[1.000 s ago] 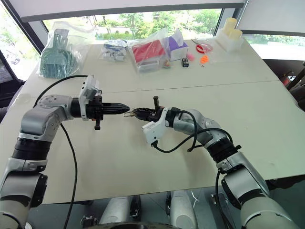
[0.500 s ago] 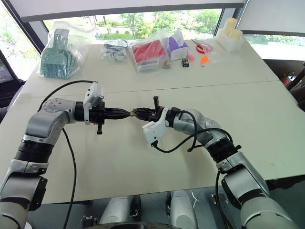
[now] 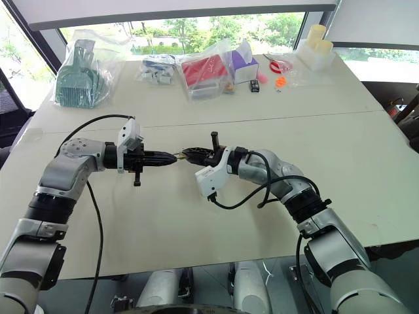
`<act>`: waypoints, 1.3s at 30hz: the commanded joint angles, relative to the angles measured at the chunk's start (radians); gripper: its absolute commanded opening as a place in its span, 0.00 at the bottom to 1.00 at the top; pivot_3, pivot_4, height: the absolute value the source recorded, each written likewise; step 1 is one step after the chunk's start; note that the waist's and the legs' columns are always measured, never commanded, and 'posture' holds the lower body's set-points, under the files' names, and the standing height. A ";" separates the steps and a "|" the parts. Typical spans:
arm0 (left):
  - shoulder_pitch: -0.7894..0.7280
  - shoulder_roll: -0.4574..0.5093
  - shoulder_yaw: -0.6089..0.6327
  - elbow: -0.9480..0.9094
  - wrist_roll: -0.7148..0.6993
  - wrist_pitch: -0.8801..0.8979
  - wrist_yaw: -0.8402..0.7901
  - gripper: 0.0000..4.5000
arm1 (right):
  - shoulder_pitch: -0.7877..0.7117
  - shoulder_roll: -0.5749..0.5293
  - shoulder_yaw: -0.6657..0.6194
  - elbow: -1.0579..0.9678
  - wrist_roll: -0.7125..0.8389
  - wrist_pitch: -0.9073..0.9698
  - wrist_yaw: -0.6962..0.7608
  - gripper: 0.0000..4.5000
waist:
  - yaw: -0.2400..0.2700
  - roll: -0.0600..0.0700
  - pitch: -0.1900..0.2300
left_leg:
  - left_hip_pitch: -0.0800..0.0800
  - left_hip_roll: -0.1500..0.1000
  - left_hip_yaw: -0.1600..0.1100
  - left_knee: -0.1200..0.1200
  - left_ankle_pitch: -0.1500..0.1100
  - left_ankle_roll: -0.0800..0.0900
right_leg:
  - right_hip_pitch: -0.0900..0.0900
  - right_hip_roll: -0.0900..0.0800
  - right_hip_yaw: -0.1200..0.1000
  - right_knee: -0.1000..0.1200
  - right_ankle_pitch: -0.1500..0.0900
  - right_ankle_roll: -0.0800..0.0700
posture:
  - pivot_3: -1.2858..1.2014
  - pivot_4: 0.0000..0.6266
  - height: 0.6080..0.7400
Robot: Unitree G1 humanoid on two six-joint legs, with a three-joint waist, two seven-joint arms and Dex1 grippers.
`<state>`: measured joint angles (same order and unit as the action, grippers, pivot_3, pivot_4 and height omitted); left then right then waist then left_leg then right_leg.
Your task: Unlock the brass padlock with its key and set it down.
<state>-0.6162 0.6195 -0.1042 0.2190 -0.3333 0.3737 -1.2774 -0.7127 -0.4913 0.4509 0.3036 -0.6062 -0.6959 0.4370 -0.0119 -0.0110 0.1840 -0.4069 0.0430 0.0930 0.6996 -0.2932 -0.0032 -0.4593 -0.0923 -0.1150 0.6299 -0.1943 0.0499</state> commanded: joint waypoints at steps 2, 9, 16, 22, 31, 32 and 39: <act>-0.013 -0.006 0.026 0.014 0.006 -0.028 0.032 0.01 | -0.016 0.005 -0.018 -0.034 0.031 -0.010 -0.003 0.00 | 0.000 0.000 0.000 | 0.000 0.000 0.000 0.000 0.000 0.000 | 0.000 0.000 0.000 0.000 0.000 0.000 | 0.52 0.24 1.00; -0.018 -0.008 0.030 0.048 0.016 -0.055 0.047 0.01 | -0.015 0.005 -0.018 -0.031 0.036 -0.010 0.002 0.00 | 0.000 0.000 0.000 | 0.000 0.000 0.000 0.000 0.000 0.000 | 0.000 0.000 0.000 0.000 0.000 0.000 | 0.52 0.24 1.00; 0.001 0.004 0.037 0.047 0.011 -0.064 0.046 0.01 | -0.012 0.008 -0.015 -0.018 0.045 -0.002 0.018 0.00 | 0.000 0.000 0.000 | 0.000 0.000 0.000 0.000 0.000 0.000 | 0.000 0.000 0.000 0.000 0.000 0.000 | 0.52 0.24 1.00; 0.051 0.050 0.072 0.004 0.000 -0.041 0.059 0.01 | -0.028 0.030 -0.009 0.101 0.043 0.031 0.015 0.00 | -0.002 0.000 0.000 | 0.000 0.000 0.000 0.000 0.000 0.000 | 0.000 0.000 0.000 0.000 0.000 0.000 | 0.52 0.24 1.00; 0.114 0.054 0.120 -0.127 -0.040 0.041 0.129 0.01 | -0.108 0.091 0.040 0.342 -0.034 0.044 -0.049 0.00 | -0.002 0.000 0.000 | 0.000 0.000 0.001 0.000 0.000 0.000 | 0.000 0.000 0.001 0.000 0.000 0.000 | 0.52 0.24 1.00; 0.121 0.054 0.123 -0.140 -0.045 0.049 0.135 0.01 | -0.114 0.094 0.044 0.359 -0.036 0.042 -0.054 0.00 | -0.001 0.000 0.000 | 0.000 0.000 0.001 0.000 0.000 -0.001 | 0.000 0.000 0.001 0.000 0.000 0.000 | 0.52 0.24 1.00; 0.169 0.063 0.140 -0.212 -0.079 0.089 0.168 0.00 | -0.100 0.087 0.062 0.364 -0.019 0.013 -0.018 0.40 | -0.003 0.000 0.000 | 0.001 0.000 0.001 0.000 0.000 -0.001 | 0.000 0.000 0.001 0.000 0.000 0.000 | 0.52 0.24 1.00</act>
<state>-0.4465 0.6672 0.0061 0.0475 -0.3923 0.4578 -1.1122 -0.8123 -0.4011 0.5045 0.6889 -0.6390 -0.6631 0.3988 -0.0149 -0.0110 0.1840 -0.4060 0.0434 0.0941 0.6992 -0.2927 -0.0041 -0.4594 -0.0926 -0.1139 0.6303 -0.1942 0.0499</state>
